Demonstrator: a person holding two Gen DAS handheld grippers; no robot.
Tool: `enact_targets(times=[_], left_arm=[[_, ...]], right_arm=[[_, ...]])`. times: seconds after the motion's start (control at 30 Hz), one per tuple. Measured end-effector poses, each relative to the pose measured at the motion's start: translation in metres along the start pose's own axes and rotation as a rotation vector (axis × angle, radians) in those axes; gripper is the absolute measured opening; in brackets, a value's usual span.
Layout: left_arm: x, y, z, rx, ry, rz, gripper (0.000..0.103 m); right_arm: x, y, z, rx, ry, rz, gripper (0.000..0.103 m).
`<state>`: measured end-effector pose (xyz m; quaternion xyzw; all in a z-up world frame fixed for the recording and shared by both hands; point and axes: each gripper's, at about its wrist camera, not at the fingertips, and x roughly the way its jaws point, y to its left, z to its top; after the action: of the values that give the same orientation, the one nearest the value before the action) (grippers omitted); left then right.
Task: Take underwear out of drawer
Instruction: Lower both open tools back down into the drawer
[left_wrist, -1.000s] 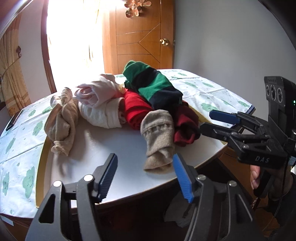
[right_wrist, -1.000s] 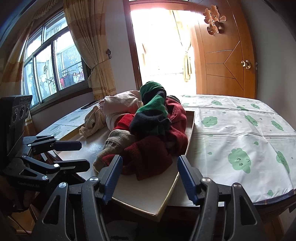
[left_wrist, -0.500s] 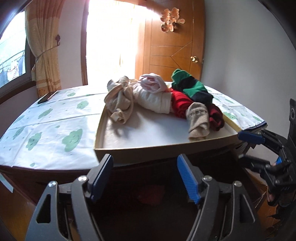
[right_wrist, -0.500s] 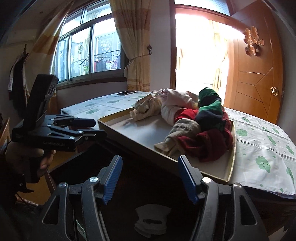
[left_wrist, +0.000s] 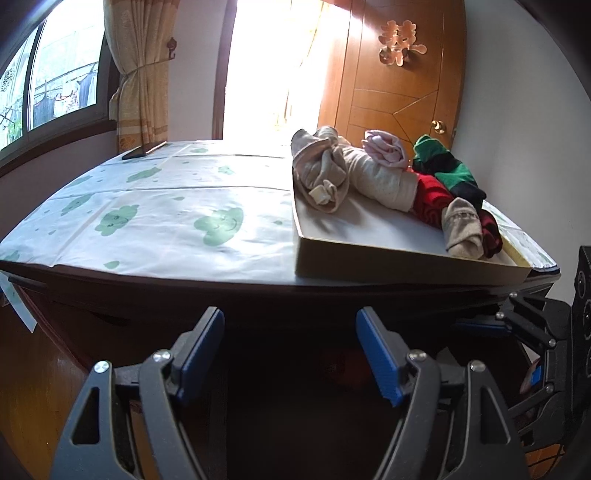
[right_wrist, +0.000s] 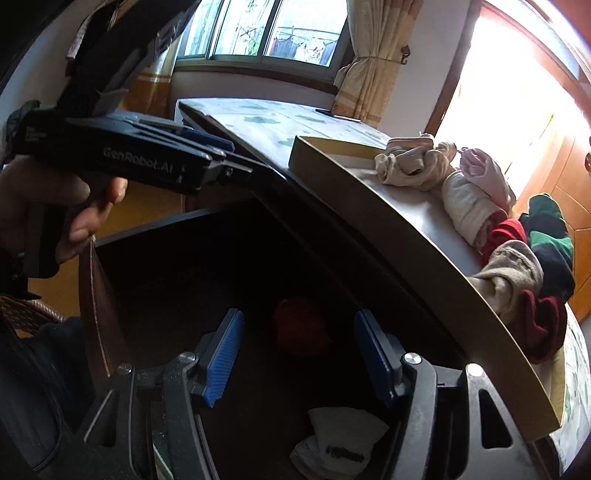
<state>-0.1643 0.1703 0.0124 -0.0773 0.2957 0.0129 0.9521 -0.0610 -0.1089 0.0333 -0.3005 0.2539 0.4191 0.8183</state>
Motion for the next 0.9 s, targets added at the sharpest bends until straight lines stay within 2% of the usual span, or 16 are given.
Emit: enact_targets(times=[0.17,0.4,0.77,0.9], left_arm=[[0.002,0.01,-0.003,-0.029,0.006,0.012,0.079],[0.006,0.012,-0.007,-0.032,0.024,0.005,0.079],[0.007,0.015,-0.01,-0.05,0.034,-0.004,0.08],[0.008,0.014,-0.01,-0.048,0.034,-0.008,0.08]], right_arm=[[0.032,0.005,0.004,-0.062,0.056,0.008,0.064],[0.071,0.02,0.004,-0.148,0.143,0.011,0.064],[0.112,0.037,-0.008,-0.262,0.218,-0.06,0.064],[0.127,0.045,-0.006,-0.284,0.249,-0.091,0.054]])
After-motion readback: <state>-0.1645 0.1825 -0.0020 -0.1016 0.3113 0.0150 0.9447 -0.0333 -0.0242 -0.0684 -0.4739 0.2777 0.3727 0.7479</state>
